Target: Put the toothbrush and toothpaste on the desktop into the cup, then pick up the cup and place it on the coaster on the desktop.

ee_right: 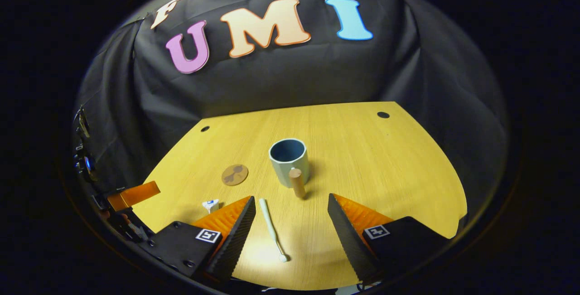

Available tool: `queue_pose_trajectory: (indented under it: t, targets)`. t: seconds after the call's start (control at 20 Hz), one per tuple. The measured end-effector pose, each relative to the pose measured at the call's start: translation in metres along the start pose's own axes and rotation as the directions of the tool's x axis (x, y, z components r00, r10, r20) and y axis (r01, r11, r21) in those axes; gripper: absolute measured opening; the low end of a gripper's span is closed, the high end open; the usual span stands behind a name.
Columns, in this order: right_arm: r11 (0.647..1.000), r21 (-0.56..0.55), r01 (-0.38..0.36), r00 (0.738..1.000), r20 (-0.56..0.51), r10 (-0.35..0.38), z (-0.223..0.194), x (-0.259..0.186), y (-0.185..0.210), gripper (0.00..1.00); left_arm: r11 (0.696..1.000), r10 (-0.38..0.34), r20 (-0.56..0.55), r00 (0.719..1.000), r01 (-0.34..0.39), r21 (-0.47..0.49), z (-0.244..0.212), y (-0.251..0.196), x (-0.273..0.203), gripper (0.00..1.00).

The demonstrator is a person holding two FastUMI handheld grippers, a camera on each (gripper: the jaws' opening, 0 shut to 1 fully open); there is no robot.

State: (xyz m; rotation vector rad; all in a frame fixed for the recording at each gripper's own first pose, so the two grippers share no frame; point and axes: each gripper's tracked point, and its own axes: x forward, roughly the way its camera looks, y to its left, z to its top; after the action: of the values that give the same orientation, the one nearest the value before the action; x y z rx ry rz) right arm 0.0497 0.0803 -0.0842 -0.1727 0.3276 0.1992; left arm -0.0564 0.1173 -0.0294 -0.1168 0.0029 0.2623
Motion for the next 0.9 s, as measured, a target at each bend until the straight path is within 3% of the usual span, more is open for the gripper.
queue_pose_trajectory:
  t: [0.35, 0.4, 0.45, 0.6, 0.65, 0.7, 0.8, 0.9]
  targets:
    - [0.984, -0.144, -0.109, 0.979, -0.186, 0.081, -0.036, 0.042, 0.041, 0.99, 0.994, 0.083, -0.011, 0.997, -0.083, -0.076, -0.011, 0.032, 0.000, 0.95]
    - [0.981, -0.152, -0.125, 0.973, -0.211, 0.091, -0.042, 0.049, 0.047, 0.94, 0.992, 0.089, -0.015, 0.996, -0.090, -0.087, -0.012, 0.034, 0.001, 0.95]
    - [0.978, -0.157, -0.136, 0.966, -0.240, 0.095, -0.046, 0.055, 0.050, 0.99, 0.991, 0.095, -0.019, 0.995, -0.096, -0.096, -0.014, 0.036, 0.001, 0.95]
    - [0.977, -0.160, -0.142, 0.941, -0.328, 0.083, -0.064, 0.072, 0.053, 0.99, 0.987, 0.114, -0.038, 0.993, -0.118, -0.110, -0.020, 0.044, 0.003, 0.96]
    - [0.977, -0.157, -0.141, 0.932, -0.355, 0.077, -0.068, 0.077, 0.053, 0.94, 0.986, 0.121, -0.046, 0.992, -0.125, -0.109, -0.023, 0.046, 0.003, 0.95]
    - [0.979, -0.152, -0.139, 0.922, -0.381, 0.072, -0.072, 0.082, 0.053, 0.99, 0.986, 0.128, -0.054, 0.990, -0.133, -0.104, -0.025, 0.050, 0.004, 0.95]
    - [0.981, -0.138, -0.133, 0.901, -0.429, 0.062, -0.079, 0.091, 0.050, 0.97, 0.985, 0.140, -0.071, 0.988, -0.146, -0.093, -0.027, 0.055, 0.005, 0.95]
    - [0.984, -0.132, -0.122, 0.881, -0.471, 0.046, -0.085, 0.100, 0.048, 0.86, 0.985, 0.148, -0.082, 0.986, -0.154, -0.079, -0.026, 0.058, 0.006, 0.95]
